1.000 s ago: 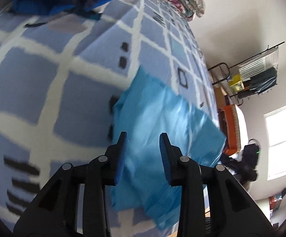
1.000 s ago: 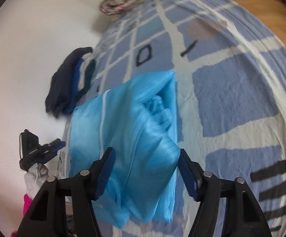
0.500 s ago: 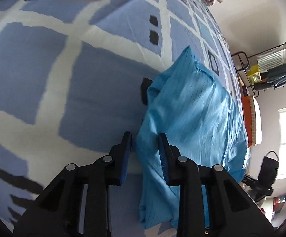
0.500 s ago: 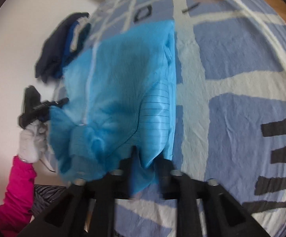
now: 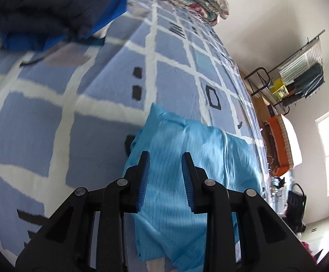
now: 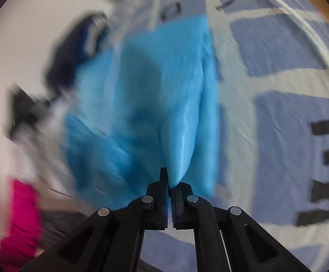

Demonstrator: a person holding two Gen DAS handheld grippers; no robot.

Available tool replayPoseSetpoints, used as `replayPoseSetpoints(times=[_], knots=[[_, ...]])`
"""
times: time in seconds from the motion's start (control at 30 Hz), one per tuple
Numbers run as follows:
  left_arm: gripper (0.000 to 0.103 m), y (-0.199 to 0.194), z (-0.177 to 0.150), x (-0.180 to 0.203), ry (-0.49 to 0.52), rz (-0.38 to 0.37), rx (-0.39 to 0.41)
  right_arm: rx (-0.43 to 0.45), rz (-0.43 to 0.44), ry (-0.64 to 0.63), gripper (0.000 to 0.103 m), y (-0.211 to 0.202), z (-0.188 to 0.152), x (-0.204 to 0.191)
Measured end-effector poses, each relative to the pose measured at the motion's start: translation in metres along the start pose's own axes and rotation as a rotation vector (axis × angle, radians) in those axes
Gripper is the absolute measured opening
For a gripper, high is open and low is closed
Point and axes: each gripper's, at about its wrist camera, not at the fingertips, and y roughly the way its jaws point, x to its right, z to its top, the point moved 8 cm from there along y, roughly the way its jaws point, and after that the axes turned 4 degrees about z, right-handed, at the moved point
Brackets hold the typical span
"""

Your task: Fold large clothes

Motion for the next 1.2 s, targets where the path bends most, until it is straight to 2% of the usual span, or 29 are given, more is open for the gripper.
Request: replayPoseSetpoints(times=[0.03, 0.1, 0.17, 0.3, 0.43, 0.47, 0.53, 0.6, 0.7, 0.77, 0.83, 0.9, 0.97, 1.07, 1.13, 1.2], knots=[[0.028, 0.001, 0.001, 0.004, 0.009, 0.0, 0.003, -0.001, -0.05, -0.023, 0.004, -0.002, 0.001, 0.0], [0.028, 0.01, 0.006, 0.015, 0.028, -0.001, 0.0, 0.01, -0.106, -0.04, 0.031, -0.016, 0.004, 0.0], [0.028, 0.016, 0.008, 0.025, 0.053, -0.001, -0.006, 0.088, -0.174, -0.096, 0.034, -0.042, 0.015, -0.005], [0.028, 0.024, 0.018, 0.051, 0.132, 0.0, -0.001, 0.265, -0.24, -0.198, 0.037, -0.089, 0.054, -0.027], [0.028, 0.039, 0.021, 0.066, 0.166, -0.015, -0.021, 0.353, -0.15, -0.266, 0.037, -0.081, 0.107, -0.057], [0.028, 0.044, 0.02, 0.069, 0.174, -0.02, -0.03, 0.358, -0.123, -0.271, 0.036, -0.069, 0.121, -0.063], [0.028, 0.055, 0.019, 0.073, 0.191, -0.023, -0.04, 0.342, -0.126, -0.269, 0.034, -0.045, 0.138, -0.061], [0.028, 0.069, 0.017, 0.071, 0.237, 0.03, -0.027, 0.3, -0.176, -0.304, 0.032, -0.013, 0.153, -0.056], [0.027, 0.095, 0.006, 0.047, 0.244, 0.103, -0.067, 0.201, -0.184, -0.228, 0.028, 0.022, 0.15, -0.032], [0.02, 0.106, -0.003, 0.029, 0.208, 0.099, -0.096, 0.158, -0.183, -0.186, 0.027, 0.031, 0.141, -0.012], [0.018, 0.105, -0.009, 0.019, 0.192, 0.06, -0.097, 0.154, -0.186, -0.203, 0.026, 0.03, 0.137, -0.008], [0.018, 0.094, -0.006, 0.016, 0.196, 0.067, -0.094, 0.132, -0.21, -0.219, 0.026, 0.026, 0.134, -0.006], [0.018, 0.078, 0.003, 0.012, 0.182, 0.068, -0.046, 0.126, -0.207, -0.195, 0.026, 0.015, 0.136, -0.006], [0.018, 0.056, 0.025, -0.002, 0.076, 0.043, 0.018, 0.219, -0.141, -0.185, 0.029, -0.014, 0.15, -0.016], [0.018, 0.048, 0.036, -0.012, -0.017, -0.011, 0.032, 0.264, -0.095, -0.176, 0.03, -0.026, 0.159, -0.021], [0.018, 0.045, 0.043, -0.011, -0.051, -0.066, 0.037, 0.278, -0.059, -0.166, 0.03, -0.026, 0.165, -0.025]])
